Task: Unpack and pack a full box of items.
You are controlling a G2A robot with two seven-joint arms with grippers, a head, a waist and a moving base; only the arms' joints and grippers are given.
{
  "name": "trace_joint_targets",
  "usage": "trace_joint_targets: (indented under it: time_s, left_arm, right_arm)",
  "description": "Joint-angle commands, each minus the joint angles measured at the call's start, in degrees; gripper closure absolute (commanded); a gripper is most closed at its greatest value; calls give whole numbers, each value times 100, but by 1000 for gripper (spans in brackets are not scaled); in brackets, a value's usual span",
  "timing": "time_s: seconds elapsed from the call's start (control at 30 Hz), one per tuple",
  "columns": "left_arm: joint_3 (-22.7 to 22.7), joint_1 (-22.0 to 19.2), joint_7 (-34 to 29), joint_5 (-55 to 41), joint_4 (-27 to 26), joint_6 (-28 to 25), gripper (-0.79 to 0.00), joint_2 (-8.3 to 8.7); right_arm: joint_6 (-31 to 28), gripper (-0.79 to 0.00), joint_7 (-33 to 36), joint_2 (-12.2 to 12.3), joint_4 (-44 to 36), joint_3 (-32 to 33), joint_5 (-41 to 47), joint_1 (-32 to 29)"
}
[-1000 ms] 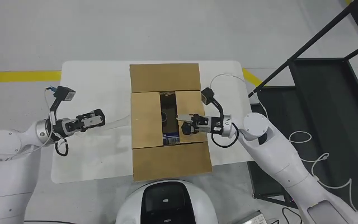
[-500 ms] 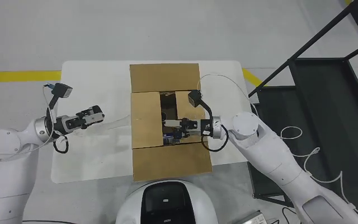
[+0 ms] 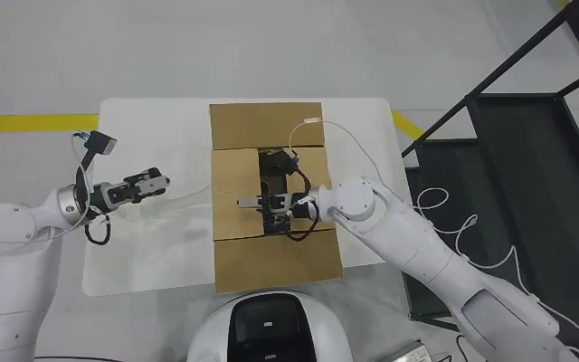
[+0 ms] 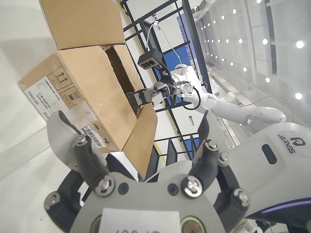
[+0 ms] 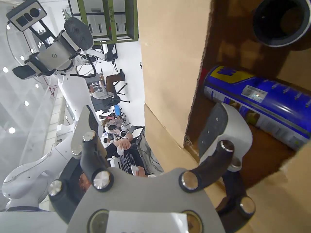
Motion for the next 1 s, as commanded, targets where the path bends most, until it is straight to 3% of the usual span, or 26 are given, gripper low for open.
trace_joint_targets:
  time_s: [0.0,0.17,0.4,0.67,0.97]
  left_arm:
    - [-3,1,57,-74,-28,-9,-785,5]
    - [-124,81,253,-415,-123,-88,-785,17]
    - [-415,302,477,-1210,-297,-234,-785,29]
    - [-674,473,522,-1740,-281,-311,-785,47]
    - [-471,419,246,-1590,-33,-280,-785,57]
  right_arm:
    - [-213,-785,214,-36,-7,5,203,38]
    - [-561,-785,490,-113,-68,30,503,124]
    - [-742,-785,274,-375,-230,-260,740,435]
    - [-531,-785,-89,-954,246,-1175,615,1101]
    - [-397,-785,34,-1577,1331,-1763,714,1603]
